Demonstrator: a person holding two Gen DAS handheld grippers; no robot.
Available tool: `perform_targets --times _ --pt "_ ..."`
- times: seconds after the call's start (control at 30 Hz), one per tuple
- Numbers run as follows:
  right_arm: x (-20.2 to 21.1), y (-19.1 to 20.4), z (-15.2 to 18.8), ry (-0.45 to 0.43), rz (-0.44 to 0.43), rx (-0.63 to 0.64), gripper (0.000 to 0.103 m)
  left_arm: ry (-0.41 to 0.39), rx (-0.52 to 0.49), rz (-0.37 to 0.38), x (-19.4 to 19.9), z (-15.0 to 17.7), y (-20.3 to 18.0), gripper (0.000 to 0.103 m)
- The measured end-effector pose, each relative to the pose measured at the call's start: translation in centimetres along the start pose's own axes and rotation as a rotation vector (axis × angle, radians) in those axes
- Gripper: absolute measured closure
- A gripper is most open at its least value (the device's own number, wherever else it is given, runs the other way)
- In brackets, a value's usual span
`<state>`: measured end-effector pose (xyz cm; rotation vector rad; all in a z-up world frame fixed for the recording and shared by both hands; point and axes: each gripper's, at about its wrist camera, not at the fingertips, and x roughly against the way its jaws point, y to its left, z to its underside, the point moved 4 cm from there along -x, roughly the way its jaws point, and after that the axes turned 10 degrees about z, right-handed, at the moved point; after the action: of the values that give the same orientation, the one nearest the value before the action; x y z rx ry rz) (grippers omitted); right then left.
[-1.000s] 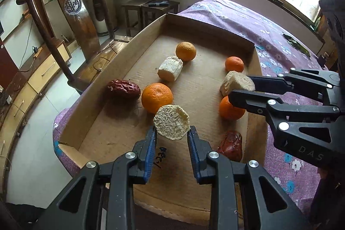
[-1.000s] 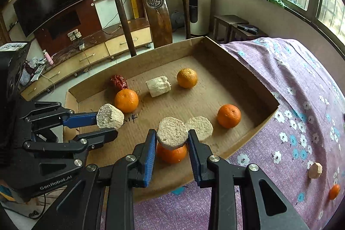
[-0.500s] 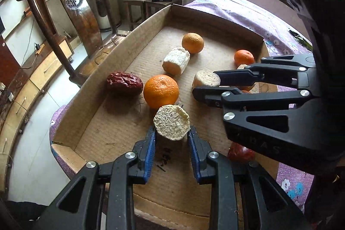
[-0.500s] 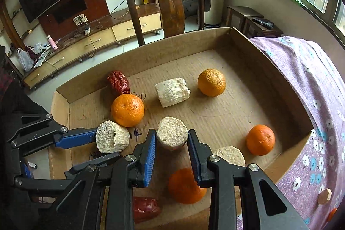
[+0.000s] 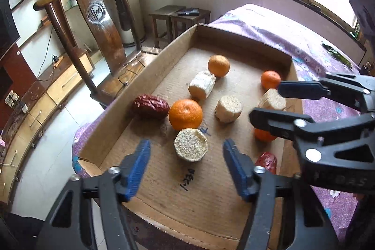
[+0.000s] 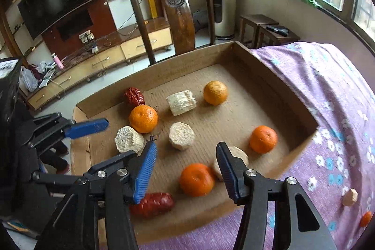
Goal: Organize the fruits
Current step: 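Open both tools to release the slice and cube in the box, then move back to the table and grasp the last mandarin orange with the right tool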
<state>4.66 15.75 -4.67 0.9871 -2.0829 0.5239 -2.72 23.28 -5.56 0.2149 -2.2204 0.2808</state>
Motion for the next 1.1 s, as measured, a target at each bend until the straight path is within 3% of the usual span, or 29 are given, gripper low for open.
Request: perform_targets --times 0.17,0.57,0.87,1.1 --pt "2.9 -3.0 2.0 -0.030 0.051 -0.065 0.032 -0.032 -0.017 0.011 0.8 -0.7 -1.8 0.025" --pt "7.6 -11.1 8.6 -0.005 0.194 -0.240 0.031 -0.033 -0.114 0.114 0.4 -1.4 -10.2 0.024" --pt "10.3 -18.6 13.9 0.054 0.306 -0.378 0.027 0.019 -0.174 0.212 -1.7 -2.3 -16.8 0.024" --pt "11.2 -22.9 16.3 0.075 0.345 -0.422 0.027 0.070 -0.195 0.287 -4.4 -3.5 -21.3 0.024"
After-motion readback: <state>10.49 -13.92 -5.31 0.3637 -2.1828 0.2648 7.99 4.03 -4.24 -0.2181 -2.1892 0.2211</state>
